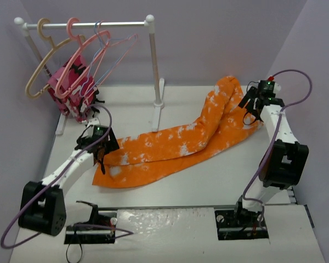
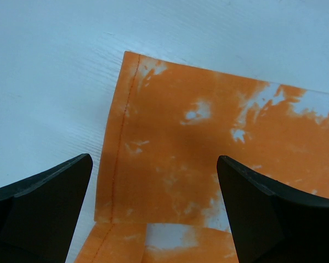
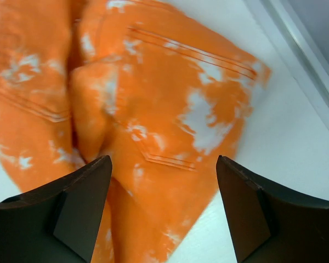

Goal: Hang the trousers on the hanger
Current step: Flatten out the trousers at the center of the board.

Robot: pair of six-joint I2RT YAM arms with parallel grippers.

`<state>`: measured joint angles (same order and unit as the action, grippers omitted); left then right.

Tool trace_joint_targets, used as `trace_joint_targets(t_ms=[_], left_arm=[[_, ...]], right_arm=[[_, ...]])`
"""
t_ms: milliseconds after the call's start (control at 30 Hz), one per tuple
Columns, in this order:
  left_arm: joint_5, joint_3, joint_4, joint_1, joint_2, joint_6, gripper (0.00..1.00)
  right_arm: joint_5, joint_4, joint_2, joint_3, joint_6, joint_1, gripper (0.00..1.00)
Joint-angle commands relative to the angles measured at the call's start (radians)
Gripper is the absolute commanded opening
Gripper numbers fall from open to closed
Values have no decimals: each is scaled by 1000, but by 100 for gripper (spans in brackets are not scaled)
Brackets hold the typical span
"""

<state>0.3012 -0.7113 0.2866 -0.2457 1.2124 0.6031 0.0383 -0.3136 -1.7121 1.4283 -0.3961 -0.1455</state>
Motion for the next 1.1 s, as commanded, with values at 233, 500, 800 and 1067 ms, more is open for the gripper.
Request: trace_joint_targets(t_ms=[233, 500, 800, 1067], left_arm=[[-41, -146, 23, 70, 241, 18, 97], [-41, -135, 29, 83, 293, 27, 96], [-74, -140, 13, 102, 373, 32, 93], [-50, -152, 32, 106, 365, 19, 5]], right_arm=[[11, 203, 28, -228, -183, -84, 74], [-16, 306, 6, -374, -211, -99, 75], [-88, 457, -21, -484, -228, -109, 79], [-118, 511, -21, -525, -214, -112, 49]])
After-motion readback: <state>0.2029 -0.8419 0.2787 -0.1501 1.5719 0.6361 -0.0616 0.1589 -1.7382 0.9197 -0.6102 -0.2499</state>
